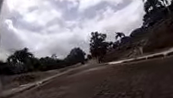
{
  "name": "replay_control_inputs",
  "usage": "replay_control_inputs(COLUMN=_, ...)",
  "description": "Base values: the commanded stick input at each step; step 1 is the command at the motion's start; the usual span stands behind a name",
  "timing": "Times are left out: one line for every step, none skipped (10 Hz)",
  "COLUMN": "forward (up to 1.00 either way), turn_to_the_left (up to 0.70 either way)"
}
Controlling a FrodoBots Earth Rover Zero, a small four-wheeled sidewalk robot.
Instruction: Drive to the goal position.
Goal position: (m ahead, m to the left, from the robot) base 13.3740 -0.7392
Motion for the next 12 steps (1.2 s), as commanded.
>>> replay_control_inputs(forward=0.85, turn_to_the_left=0.0)
replay_control_inputs(forward=0.85, turn_to_the_left=0.0)
replay_control_inputs(forward=0.85, turn_to_the_left=0.0)
replay_control_inputs(forward=0.85, turn_to_the_left=0.0)
replay_control_inputs(forward=0.85, turn_to_the_left=0.0)
replay_control_inputs(forward=0.85, turn_to_the_left=0.0)
replay_control_inputs(forward=0.85, turn_to_the_left=0.0)
replay_control_inputs(forward=0.85, turn_to_the_left=0.0)
replay_control_inputs(forward=0.85, turn_to_the_left=0.0)
replay_control_inputs(forward=0.85, turn_to_the_left=0.0)
replay_control_inputs(forward=0.85, turn_to_the_left=0.0)
replay_control_inputs(forward=0.85, turn_to_the_left=0.0)
